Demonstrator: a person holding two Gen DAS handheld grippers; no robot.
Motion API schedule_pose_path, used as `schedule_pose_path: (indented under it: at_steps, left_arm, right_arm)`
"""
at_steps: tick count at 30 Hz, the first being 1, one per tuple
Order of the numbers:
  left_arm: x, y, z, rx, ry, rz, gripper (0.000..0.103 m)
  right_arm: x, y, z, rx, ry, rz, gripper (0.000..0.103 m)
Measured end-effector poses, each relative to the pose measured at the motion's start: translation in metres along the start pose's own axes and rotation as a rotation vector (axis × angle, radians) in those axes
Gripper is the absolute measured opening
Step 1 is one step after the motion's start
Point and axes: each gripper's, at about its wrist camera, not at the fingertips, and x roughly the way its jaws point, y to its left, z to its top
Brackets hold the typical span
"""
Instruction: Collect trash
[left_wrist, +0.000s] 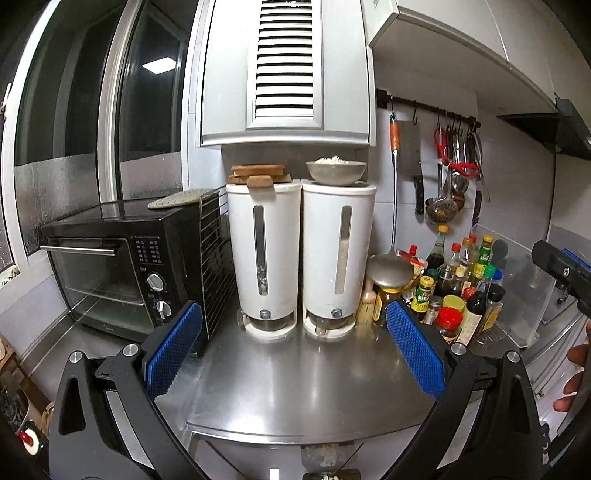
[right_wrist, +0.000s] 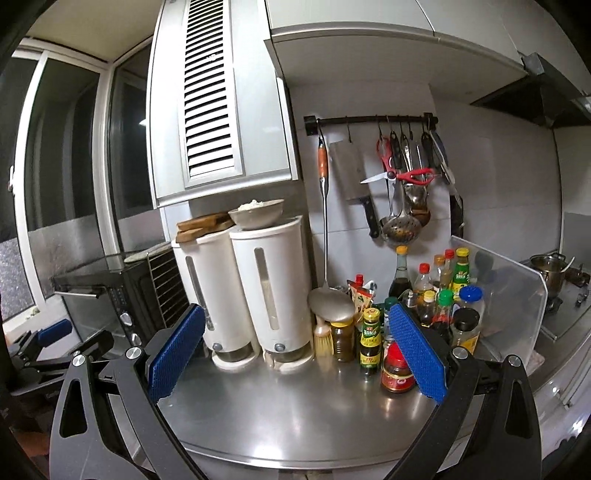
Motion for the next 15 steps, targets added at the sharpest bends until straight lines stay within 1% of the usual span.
schedule_pose_path:
  at_steps: [11, 15]
  left_arm:
    - [-0.0089, -0.0004, 0.0027, -0.002, -0.011, 0.003, 0.095]
    - [-0.0102, -0.0003, 0.0036, -0.004, -0.017, -0.002, 0.095]
  right_arm:
    - [-0.0036, 0.0044, 0.0025, -0.020, 0.007, -0.026, 0.100]
    - [-0.0041, 0.0044, 0.0021, -0.027, 0.011, -0.055, 0.100]
